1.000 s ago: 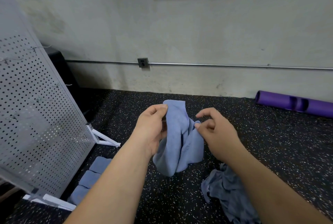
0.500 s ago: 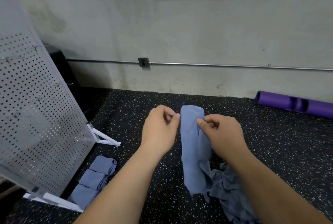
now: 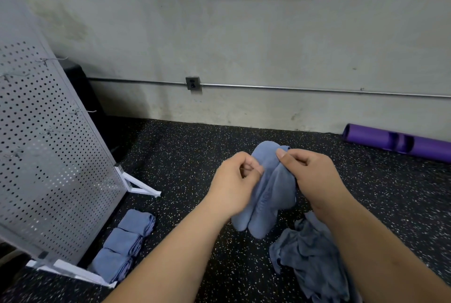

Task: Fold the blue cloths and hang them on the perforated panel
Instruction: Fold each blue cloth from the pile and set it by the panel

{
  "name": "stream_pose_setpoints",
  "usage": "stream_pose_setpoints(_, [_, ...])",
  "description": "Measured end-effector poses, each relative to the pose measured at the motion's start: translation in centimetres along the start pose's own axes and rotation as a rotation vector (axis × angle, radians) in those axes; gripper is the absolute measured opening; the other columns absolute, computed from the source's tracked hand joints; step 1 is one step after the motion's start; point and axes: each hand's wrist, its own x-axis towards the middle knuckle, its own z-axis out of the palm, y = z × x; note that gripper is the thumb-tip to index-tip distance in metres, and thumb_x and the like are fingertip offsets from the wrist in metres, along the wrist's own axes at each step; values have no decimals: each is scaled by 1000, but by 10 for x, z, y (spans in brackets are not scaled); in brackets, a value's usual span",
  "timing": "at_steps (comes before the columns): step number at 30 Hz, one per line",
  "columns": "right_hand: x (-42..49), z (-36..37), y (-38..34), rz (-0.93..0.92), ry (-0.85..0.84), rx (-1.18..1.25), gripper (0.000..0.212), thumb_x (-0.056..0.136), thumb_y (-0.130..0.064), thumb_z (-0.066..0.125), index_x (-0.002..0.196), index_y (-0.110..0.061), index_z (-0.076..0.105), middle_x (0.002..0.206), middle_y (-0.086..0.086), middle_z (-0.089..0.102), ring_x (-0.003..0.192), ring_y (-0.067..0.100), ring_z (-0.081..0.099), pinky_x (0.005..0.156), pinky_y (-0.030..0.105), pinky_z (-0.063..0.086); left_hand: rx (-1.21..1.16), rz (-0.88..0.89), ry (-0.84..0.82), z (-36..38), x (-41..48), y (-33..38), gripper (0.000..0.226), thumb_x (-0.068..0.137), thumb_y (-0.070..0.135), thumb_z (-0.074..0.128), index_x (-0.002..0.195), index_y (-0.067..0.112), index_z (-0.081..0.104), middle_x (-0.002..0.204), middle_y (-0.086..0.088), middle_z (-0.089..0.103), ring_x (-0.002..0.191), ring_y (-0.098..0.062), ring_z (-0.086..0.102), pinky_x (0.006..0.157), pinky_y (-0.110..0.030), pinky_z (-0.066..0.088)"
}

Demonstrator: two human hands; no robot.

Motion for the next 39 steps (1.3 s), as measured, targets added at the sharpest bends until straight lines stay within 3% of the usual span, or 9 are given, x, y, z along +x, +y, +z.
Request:
stream_pose_setpoints(7, [-1,7,4,72,-22,61,20,100,-24,74,89,-11,83,93,16,79,81,11,69,86,40,58,33,-24,28,6,-1,2,9,94,18,79,92,24,72,87,5,73,73,-2,61,74,-16,51])
stream_pose_setpoints(10, [1,3,7,61,22,22,10,100,-20,74,101,-21,83,90,-3,81,90,10,75,91,38,62,-45,-112,105,1,2,2,8,99,18,73,93,20,70,78,7,67,66,-6,58,67,-23,52])
stream_pose_setpoints(15, [5,-7,9,-59,62,-206,21,103,-15,65,96,-34,74,77,-10,70,74,11,60,73,34,50,-421,-386,161,-18,8,9,11,105,15,67,104,5,69,84,-9,76,74,-20,72,68,-40,66])
stream_pose_setpoints(20, [-2,-9,1,-92,-113,-374,39,100,-10,59,89,-42,79,86,-17,76,59,5,57,57,23,44,-649,-544,227,-35,17,11,6,108,16,63,104,12,67,89,-10,76,67,-17,66,48,-27,55])
stream_pose_setpoints(26, [-14,3,0,-193,-268,-446,11,90,-40,82,99,-45,78,106,-25,71,98,1,67,83,21,52,-909,-687,193,-46,21,13,17,108,22,62,102,11,73,73,0,74,60,-13,66,52,-28,61])
stream_pose_setpoints(31, [-23,21,3,-232,-298,-519,21,91,-46,81,110,-40,75,106,-24,66,99,-6,62,80,9,43,-1050,-782,148,-45,24,14,22,101,30,73,98,9,73,92,-5,68,98,-23,66,111,-42,52])
stream_pose_setpoints(32, [-25,24,4,-235,-288,-522,18,90,-44,81,106,-39,74,103,-23,66,96,-6,62,78,9,42,-1064,-794,138,-45,23,15,23,101,31,73,100,8,73,99,-7,70,106,-25,66,111,-45,53])
stream_pose_setpoints(35, [-28,31,6,-234,-241,-510,12,88,-39,85,93,-36,74,93,-18,65,87,-3,60,73,9,41,-1099,-801,126,-45,23,16,27,102,31,72,94,6,74,93,-9,72,95,-27,70,77,-45,65])
stream_pose_setpoints(39, [-26,28,3,-232,-145,-527,14,89,-34,85,86,-37,72,94,-20,68,92,-7,62,76,11,46,-1017,-712,238,-48,24,12,21,106,26,67,95,9,72,71,-1,71,65,-14,63,60,-32,58])
